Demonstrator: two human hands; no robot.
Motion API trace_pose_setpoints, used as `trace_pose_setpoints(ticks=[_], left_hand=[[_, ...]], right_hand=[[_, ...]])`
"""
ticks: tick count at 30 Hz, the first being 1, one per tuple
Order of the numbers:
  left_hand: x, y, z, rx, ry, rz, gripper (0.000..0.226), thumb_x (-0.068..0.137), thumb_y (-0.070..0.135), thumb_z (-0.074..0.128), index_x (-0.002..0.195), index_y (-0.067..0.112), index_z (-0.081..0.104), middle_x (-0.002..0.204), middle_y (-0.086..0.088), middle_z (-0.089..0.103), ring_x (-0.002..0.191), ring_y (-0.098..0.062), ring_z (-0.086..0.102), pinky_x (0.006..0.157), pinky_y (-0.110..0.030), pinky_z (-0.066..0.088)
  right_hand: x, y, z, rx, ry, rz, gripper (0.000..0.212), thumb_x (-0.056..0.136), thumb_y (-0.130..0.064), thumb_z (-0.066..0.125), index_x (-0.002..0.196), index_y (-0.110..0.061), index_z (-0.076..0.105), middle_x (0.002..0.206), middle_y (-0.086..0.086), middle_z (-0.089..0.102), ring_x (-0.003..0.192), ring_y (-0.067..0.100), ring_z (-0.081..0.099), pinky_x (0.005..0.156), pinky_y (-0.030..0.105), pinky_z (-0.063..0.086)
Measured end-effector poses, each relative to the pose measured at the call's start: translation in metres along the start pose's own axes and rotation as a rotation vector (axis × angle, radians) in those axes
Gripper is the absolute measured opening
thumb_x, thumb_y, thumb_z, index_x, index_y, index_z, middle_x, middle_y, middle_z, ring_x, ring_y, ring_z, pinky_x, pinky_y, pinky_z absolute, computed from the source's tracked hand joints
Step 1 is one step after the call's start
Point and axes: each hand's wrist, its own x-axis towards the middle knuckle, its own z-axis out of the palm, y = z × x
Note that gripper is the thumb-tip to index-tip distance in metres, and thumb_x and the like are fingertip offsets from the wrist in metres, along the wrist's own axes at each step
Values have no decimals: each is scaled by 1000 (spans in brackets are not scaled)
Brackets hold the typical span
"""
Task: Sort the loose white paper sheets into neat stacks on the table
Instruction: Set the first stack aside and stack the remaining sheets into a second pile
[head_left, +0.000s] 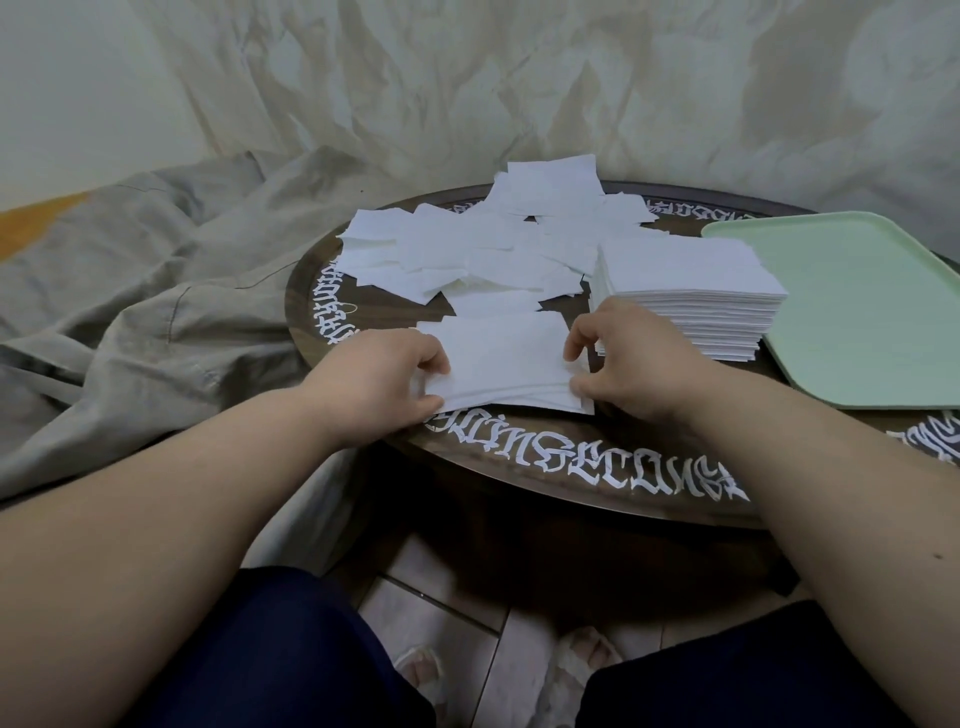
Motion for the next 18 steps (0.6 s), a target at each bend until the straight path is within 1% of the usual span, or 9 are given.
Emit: trace_pose_setpoints(ticks=[2,4,8,11,14,18], left_hand=[[0,2,2,45,-5,25,32,80,32,69,110,23,61,110,8,61,103,-15,57,88,-31,44],[1,3,4,77,-4,47,29,80,33,67,106,24,59,108,8,59,101,-16,56,86,-34,45],[1,3,4,72,31,46,19,81,27,63,98,20,60,102,5,62,96,-19,58,83,-36,46],[1,4,3,50,68,39,11,81,21,61,90,16,62,95,3,64,91,-22,59,78,-36,46],[-1,2,1,21,83,43,4,78,18,63,81,16,61,90,3,63,85,-21,58,74,-34,45],[-3,0,0,-21,30,64,13,77,18,67,73,23,55,86,5,60,81,-19,56,74,-34,45]], right_hand=[[-1,-1,2,-13,-18,-17,19,77,-24,70,90,-27,57,97,-5,42,85,16,50,72,28,38],[-2,-1,4,-24,-34,-32,18,77,-24,70,90,-26,58,98,-5,43,85,15,50,73,28,39],[-2,-1,5,-6,-48,-57,17,76,-23,70,89,-25,59,100,-4,47,82,15,51,75,28,42],[-2,0,6,1,-23,-71,10,81,-21,67,90,-22,62,98,-4,51,85,16,53,76,28,42],[-2,1,6,35,24,-66,4,84,-22,66,87,-20,65,95,-5,54,87,14,53,76,27,40],[-3,0,3,57,36,-70,1,84,-22,67,84,-21,66,89,-8,52,85,12,53,76,27,41]])
